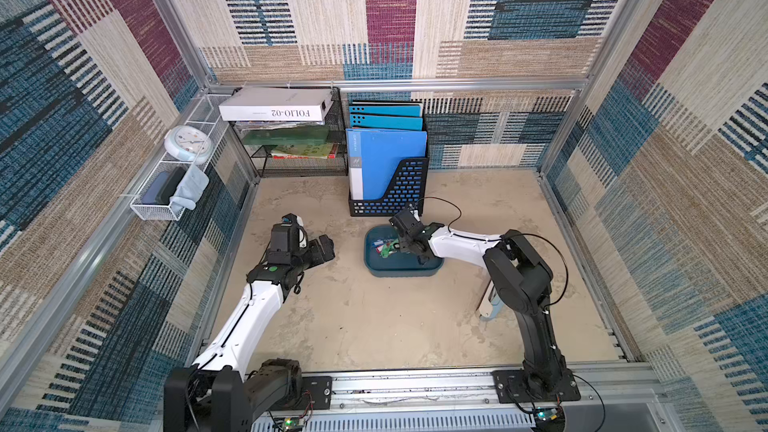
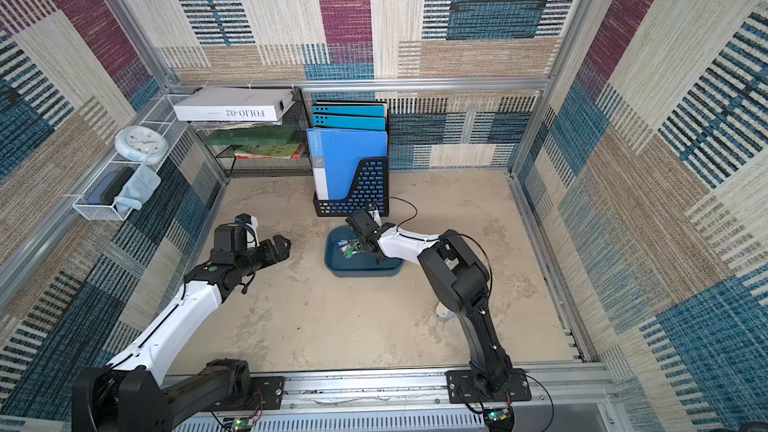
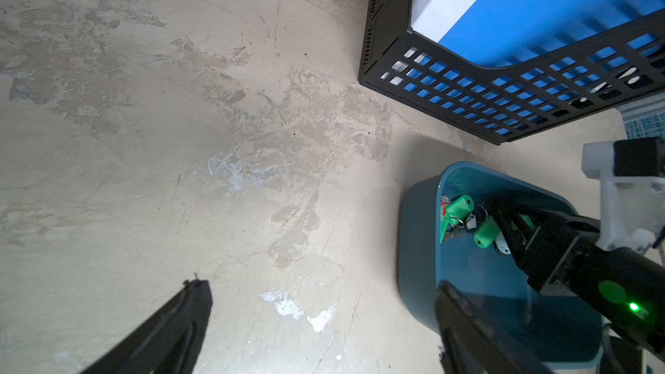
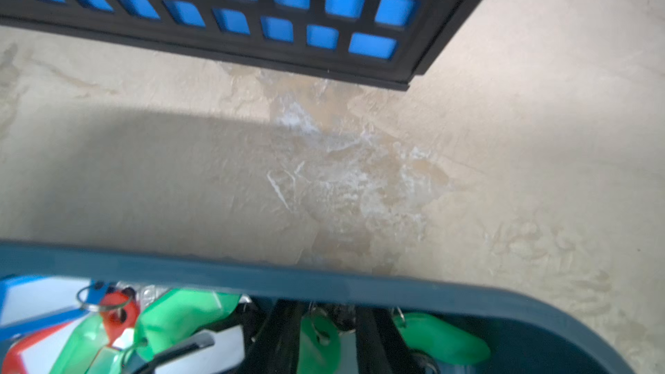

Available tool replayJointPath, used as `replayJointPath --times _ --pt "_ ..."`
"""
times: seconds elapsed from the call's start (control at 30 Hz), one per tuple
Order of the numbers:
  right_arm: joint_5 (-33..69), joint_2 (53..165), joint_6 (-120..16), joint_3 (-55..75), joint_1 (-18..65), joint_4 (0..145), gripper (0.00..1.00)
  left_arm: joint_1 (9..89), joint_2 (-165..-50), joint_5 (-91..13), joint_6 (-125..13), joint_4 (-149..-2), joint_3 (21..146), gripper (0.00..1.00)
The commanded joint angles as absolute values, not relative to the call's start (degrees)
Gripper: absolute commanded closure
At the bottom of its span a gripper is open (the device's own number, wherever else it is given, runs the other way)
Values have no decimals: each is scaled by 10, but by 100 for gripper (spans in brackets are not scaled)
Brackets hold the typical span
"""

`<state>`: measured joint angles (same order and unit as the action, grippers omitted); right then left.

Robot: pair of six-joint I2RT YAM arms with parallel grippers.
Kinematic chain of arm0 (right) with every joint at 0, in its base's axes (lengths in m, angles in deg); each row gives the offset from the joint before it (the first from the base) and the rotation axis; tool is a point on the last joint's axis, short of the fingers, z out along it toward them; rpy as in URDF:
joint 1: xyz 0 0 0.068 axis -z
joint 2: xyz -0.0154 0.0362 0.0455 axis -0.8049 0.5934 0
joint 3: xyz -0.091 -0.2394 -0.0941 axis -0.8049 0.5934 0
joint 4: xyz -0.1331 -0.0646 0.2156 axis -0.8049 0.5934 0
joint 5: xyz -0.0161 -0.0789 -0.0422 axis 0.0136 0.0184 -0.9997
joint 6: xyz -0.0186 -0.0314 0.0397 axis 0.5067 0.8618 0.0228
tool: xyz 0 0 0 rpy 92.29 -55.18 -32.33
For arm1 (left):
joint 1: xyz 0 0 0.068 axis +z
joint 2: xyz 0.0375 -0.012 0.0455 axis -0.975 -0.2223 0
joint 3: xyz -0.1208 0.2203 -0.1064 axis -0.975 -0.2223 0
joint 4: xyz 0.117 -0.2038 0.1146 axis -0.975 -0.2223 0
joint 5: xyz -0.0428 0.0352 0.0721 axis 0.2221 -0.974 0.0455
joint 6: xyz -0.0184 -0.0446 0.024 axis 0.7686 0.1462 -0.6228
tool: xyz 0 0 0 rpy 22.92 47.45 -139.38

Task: Take the keys out of the storage box
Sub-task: Pick up the key from the storage box.

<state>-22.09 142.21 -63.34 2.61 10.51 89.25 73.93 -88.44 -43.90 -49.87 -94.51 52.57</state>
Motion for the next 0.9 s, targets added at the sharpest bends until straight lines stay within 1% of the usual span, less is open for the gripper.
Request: replayJointPath --times 0.0,0.17,0.4,0.57,0.63,0.87 --pt "-231 1432 -631 12 105 880 69 740 -886 -432 -500 -930 525 1" --pt "-246 1443 -637 8 105 886 73 740 -886 -432 -501 -932 526 1" --pt "-240 1434 -631 19 105 877 89 739 -886 -431 -501 -931 526 1" --pt "-229 1394 -623 42 104 865 98 740 -892 -430 -500 -930 528 1" --pt "-224 1370 -616 55 101 861 100 739 -894 -429 -501 -931 529 1" --pt "-175 1274 -578 120 96 835 100 739 -895 -423 -500 -930 528 1"
